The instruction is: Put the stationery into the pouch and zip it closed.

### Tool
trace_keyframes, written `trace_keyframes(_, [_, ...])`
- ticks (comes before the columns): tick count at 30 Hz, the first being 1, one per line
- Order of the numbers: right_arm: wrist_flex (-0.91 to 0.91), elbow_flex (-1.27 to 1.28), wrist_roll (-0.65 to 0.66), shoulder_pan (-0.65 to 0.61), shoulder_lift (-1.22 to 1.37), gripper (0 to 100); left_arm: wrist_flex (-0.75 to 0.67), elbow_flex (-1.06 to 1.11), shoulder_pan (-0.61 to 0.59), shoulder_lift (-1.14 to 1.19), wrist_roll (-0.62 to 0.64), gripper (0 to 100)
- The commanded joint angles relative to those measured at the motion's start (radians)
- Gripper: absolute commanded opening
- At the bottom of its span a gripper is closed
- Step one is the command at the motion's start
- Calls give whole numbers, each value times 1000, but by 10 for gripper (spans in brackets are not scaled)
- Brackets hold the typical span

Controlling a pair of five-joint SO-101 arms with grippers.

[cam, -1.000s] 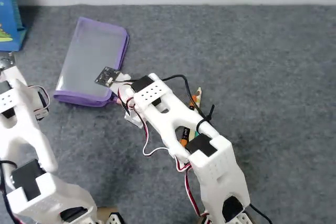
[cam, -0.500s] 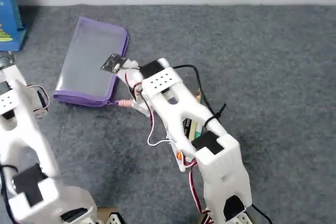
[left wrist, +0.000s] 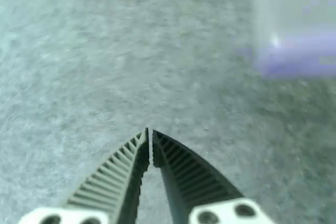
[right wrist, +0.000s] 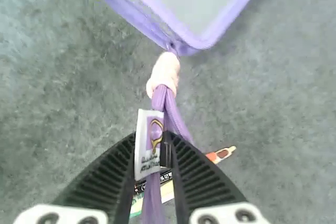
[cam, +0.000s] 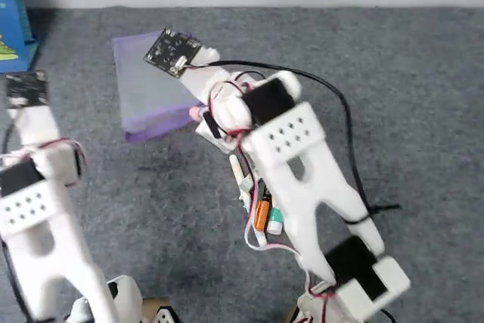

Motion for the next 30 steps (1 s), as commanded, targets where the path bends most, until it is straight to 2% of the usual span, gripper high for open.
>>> trace_keyframes(1, [21,-57,-17,-18,-117,9,-17,68,95,-153,-20,18])
trace_keyframes(5, [33,-57,-17,-28,-166,9,-11,173,184,-287,-26,114])
trace_keyframes(10, [84,-58,-15,-28,-220,9,-14,239,189,-451,-26,214])
trace_keyframes(15, [96,-57,-14,-27,-266,9,-17,255,195,-560,-25,217])
trace_keyframes(21, [111,-57,-14,-31,-318,9,-68,291,199,-566,-25,217])
trace_keyframes(25, [128,-60,-17,-31,-337,9,-77,318,261,-568,-25,217])
trace_keyframes(30, [177,-60,-17,-31,-394,9,-176,384,288,-568,-23,217])
